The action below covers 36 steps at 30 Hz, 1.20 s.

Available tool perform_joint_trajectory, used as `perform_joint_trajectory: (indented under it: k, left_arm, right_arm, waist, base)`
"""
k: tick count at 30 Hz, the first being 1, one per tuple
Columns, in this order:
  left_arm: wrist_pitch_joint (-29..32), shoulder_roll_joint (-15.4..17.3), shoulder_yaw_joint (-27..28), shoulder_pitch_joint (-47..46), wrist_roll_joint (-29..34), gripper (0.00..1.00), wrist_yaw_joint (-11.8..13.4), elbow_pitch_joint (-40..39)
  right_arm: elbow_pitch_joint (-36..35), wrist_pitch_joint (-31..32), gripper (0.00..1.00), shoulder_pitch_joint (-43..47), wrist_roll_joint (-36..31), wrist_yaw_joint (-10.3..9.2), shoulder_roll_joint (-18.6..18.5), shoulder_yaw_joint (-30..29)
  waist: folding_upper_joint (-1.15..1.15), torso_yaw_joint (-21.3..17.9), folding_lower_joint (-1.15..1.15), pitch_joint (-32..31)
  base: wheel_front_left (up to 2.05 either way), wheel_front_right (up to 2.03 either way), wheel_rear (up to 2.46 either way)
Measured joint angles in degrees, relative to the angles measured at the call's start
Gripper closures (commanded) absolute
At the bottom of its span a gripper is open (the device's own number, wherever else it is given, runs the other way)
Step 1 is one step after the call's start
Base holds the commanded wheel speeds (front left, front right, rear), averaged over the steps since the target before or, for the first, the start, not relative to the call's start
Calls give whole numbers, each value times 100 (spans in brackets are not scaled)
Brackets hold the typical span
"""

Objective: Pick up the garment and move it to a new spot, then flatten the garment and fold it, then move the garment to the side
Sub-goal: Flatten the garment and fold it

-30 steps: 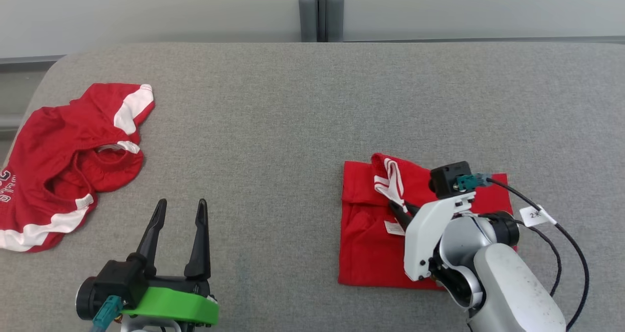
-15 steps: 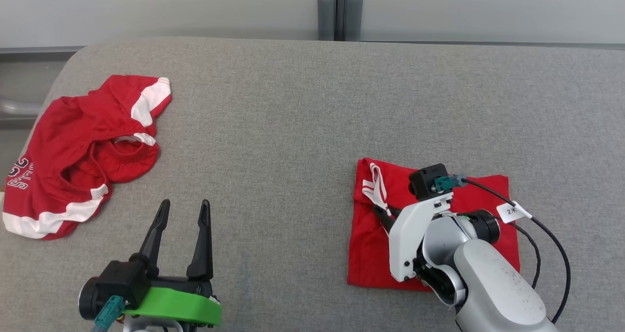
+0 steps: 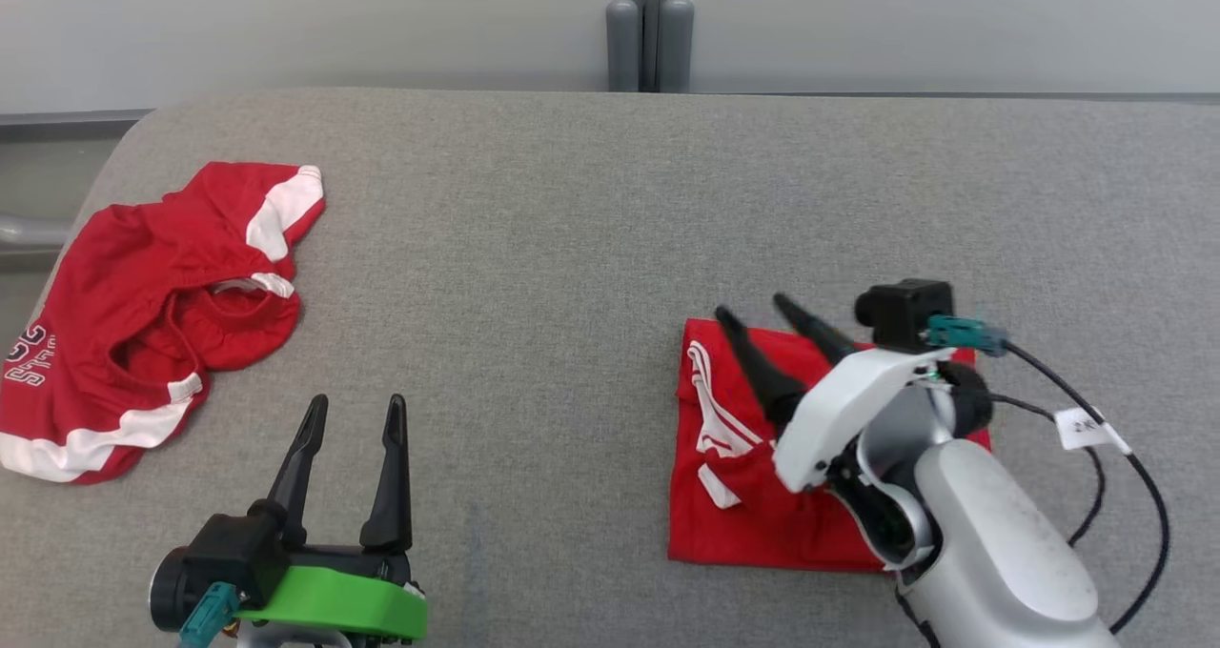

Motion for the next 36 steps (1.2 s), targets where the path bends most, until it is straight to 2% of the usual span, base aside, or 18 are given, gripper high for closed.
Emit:
perform_joint_trajectory:
  k: [7,11,14,19,24,25,26,27,36]
  left_arm:
    - [-1,-5,142,40,15,0,0,48]
    - [0,-8,179,38,1,0,0,99]
    - [0,-9,212,37,1,0,0,129]
    - [0,-9,246,40,0,0,0,167]
    - [0,-9,236,42,-48,0,0,198]
    - [0,-9,225,42,-53,0,0,199]
    - [0,-9,218,42,-54,0,0,199]
    - [0,-9,208,42,-54,0,0,199]
    - [-1,-10,126,32,-44,0,0,190]
  right_arm:
    - [-391,-1421,0,701,-1782,0,-19,-1524]
    - [-461,-2052,0,1133,-2526,0,-20,-1984]
    - [-411,-2298,0,1379,-2659,1,-23,-2161]
    - [-243,-2438,0,1691,-2492,1,-23,-2341]
    - [20,-2464,0,1833,-2486,1,-23,-2121]
    - [67,-2469,15,1829,-2494,1,-23,-2048]
    - [123,-2469,65,1819,-2494,1,-21,-1959]
    - [185,-2472,100,1799,-2494,1,-20,-1856]
    - [1154,-2479,100,1044,-2383,2,-3,-416]
  waist:
    - [0,-246,0,-69]
    - [0,-423,0,-108]
    - [0,-552,0,-146]
    - [0,-728,0,-222]
    - [0,-813,0,-289]
    - [0,-810,0,-289]
    - [0,-803,0,-286]
    - [0,-792,0,-280]
    - [0,-574,0,-162]
  base:
    - [0,0,0]
    - [0,0,0]
    - [0,0,0]
    - [0,0,0]
    - [0,0,0]
    - [0,0,0]
    - [0,0,0]
    - [0,0,0]
    - [0,0,0]
